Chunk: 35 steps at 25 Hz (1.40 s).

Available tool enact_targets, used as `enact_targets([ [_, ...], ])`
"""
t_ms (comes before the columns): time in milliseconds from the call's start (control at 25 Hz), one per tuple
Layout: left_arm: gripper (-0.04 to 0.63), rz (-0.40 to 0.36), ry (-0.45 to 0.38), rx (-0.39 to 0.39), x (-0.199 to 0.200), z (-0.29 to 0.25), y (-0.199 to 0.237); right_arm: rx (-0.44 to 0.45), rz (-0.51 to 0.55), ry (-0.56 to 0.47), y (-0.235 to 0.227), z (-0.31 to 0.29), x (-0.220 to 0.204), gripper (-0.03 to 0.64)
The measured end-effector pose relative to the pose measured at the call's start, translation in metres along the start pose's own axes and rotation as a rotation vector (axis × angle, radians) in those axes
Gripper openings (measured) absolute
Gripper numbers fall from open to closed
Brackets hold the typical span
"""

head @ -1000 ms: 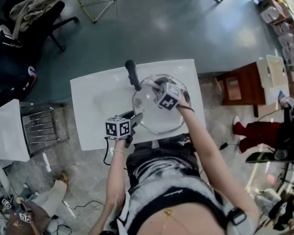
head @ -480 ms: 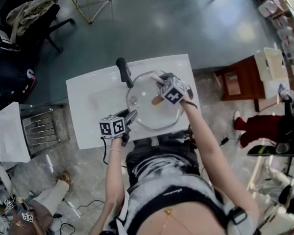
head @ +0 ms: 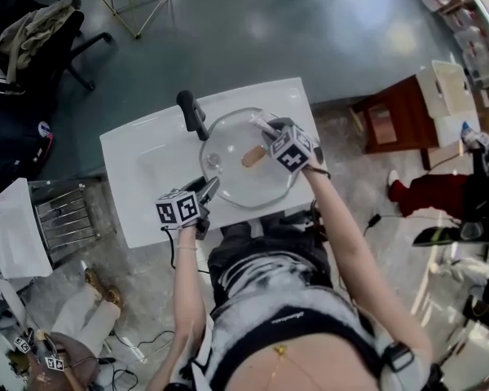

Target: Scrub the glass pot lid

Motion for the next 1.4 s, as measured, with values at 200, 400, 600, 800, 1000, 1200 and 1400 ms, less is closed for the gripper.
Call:
enact_targets([
  [200,0.178,-0.004,0.008,0.0,0.001,0.0,0.0,-0.016,-0.017,0.001,0.004,0.009,-0.013,0.095],
  [400,0.178,-0.003,0.019,-0.006,0.0,0.0,-0.001,-0.02,-0.003,0.008,0.013,0.016,-0.026,0.095],
  [600,0.178,-0.007,0.025,-0.006,0.0,0.0,-0.001,-0.011,0.022,0.034,0.025,0.026,-0.04,0.095],
  [800,0.178,-0.012,0.035,-0.007,0.001,-0.001,0.001,0.017,0.036,0.061,0.043,0.034,-0.053,0.095],
  [1000,0.178,-0.017,0.045,-0.015,0.001,-0.002,0.001,0.053,0.017,0.1,0.052,0.043,-0.063,0.095],
  [1200,0.178,-0.03,0.049,-0.017,0.003,0.0,-0.001,0.076,0.037,0.137,0.061,0.045,-0.07,0.094],
  [1400,0.179,-0.024,0.052,-0.027,0.001,-0.003,0.001,0.102,0.062,0.135,0.074,0.049,-0.074,0.094],
])
Point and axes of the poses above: the fingertips, and each gripper's own axes: z backward along the fingers, y to its left, x out of its top, the point moved 4 cm from there along z, backward along the fingers, and after that the axes turned 9 degrees about y, right-handed, at the moved point
